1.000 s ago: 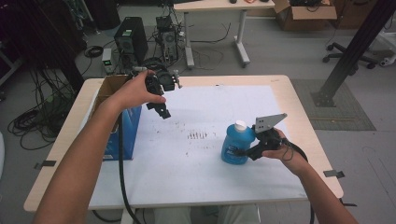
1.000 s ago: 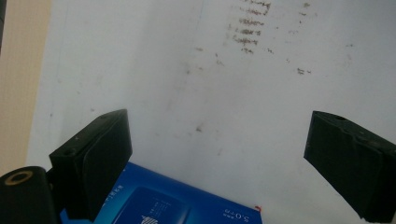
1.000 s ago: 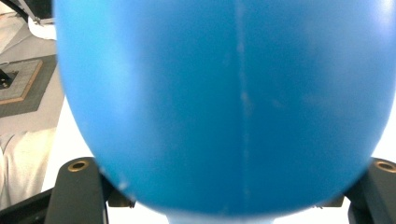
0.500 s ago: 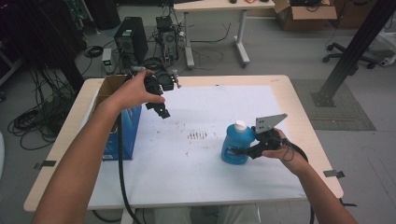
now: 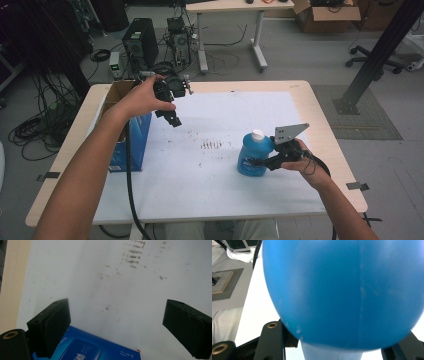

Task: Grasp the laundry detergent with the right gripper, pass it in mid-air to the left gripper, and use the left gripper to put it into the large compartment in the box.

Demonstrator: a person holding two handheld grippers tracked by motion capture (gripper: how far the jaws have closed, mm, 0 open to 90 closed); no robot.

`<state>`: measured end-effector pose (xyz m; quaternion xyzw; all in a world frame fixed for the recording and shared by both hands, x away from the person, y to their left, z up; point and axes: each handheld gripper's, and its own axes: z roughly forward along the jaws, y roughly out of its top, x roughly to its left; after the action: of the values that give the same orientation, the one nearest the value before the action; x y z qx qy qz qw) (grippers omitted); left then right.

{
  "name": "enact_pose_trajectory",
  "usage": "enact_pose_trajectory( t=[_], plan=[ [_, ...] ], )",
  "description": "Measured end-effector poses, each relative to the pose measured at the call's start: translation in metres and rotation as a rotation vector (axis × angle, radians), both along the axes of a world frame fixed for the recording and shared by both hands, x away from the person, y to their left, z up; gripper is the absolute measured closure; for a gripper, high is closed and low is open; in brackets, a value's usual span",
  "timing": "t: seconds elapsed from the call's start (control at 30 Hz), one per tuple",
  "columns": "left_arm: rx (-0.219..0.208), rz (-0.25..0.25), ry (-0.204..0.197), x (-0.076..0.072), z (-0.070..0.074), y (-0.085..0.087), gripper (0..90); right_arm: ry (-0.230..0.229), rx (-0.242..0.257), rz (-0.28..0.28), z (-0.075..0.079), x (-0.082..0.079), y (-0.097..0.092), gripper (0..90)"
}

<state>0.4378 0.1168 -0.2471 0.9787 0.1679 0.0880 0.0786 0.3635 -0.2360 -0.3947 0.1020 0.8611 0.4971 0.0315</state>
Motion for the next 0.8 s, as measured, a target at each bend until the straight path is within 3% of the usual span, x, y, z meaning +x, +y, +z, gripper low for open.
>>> enact_pose_trajectory(
  t=[0.33,0.43,0.57,0.8],
  plan=[
    [-0.077,-0.035,-0.012,-0.014,0.018,-0.007,7.9,0.004,0.024,-0.038,0.028,-0.005,-0.011,43.6],
    [-0.070,-0.050,-0.025,-0.019,0.024,-0.010,7.8,0.010,0.025,-0.040,0.039,-0.008,-0.013,43.6],
    [-0.103,-0.089,-0.025,-0.034,0.043,-0.019,7.8,0.010,0.024,-0.035,0.055,-0.012,-0.013,43.6],
    [-0.113,-0.142,-0.028,-0.057,0.065,-0.032,7.1,0.016,0.022,-0.007,0.079,-0.019,-0.005,43.6]
  ],
)
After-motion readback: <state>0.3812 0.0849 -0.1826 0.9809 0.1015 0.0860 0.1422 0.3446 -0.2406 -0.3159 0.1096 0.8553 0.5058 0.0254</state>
